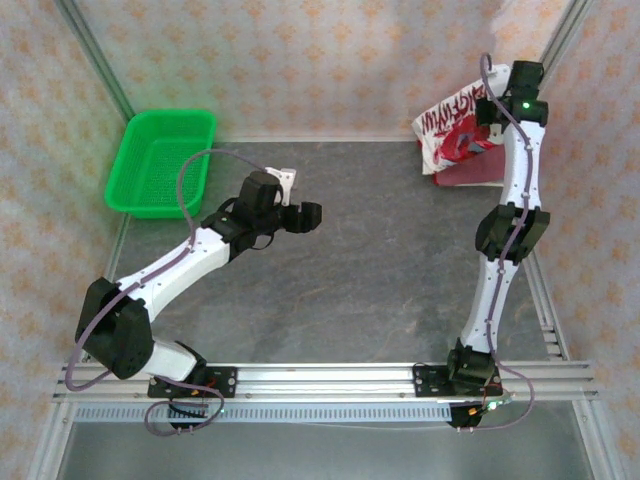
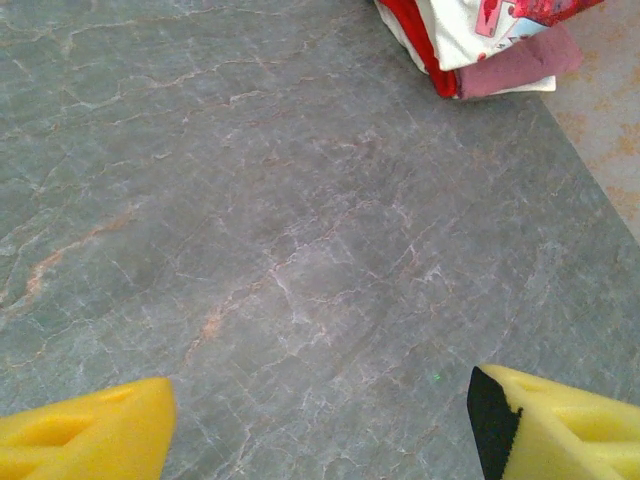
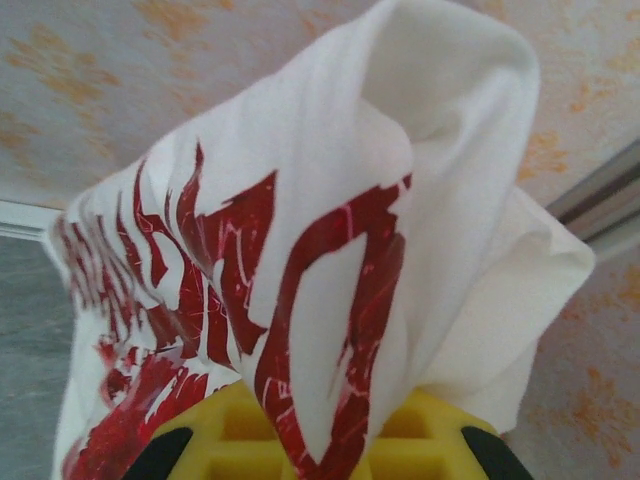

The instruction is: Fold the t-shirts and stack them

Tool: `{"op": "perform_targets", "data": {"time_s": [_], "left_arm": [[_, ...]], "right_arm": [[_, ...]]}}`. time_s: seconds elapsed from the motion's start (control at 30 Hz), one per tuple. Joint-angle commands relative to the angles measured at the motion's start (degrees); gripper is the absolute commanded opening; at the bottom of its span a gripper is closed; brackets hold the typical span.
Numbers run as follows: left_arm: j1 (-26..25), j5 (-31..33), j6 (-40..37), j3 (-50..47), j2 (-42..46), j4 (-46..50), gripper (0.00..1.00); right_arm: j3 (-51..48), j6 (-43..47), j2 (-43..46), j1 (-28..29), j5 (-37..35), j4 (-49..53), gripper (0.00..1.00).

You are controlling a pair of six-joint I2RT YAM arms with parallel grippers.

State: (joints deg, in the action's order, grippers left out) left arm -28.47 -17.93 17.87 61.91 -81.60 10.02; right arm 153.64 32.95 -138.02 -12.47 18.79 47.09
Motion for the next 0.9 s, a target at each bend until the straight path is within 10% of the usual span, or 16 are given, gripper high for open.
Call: {"op": "perform_targets", "data": {"time_s": [0.0,0.5,0.63,0.87], "left_arm": [[0.01,1.88,-1.43,2.38,0.04,1.52,0.78],[0.0,6.25,-2.54,3.23,1.23,4.79,0.81],[0.13,8.12,-2.68,2.67,1.89,4.96,0.82],[0.15,9.65,-1.46,1.65,1.62,3.54,0.83]], "right_arm": [[-0.04,2.83,-1.09,-0.48,-6.43,-5.09,0.0],[-9.05,0.66,-4.32,-4.75,-25.24,-20.91,0.0],[-11.5,-1.69,-4.44,-5.36,-30.06,-24.57,0.9],[-30.6,-8.84,7.88,-5.32,-23.62,-34.1,1.0]]}}
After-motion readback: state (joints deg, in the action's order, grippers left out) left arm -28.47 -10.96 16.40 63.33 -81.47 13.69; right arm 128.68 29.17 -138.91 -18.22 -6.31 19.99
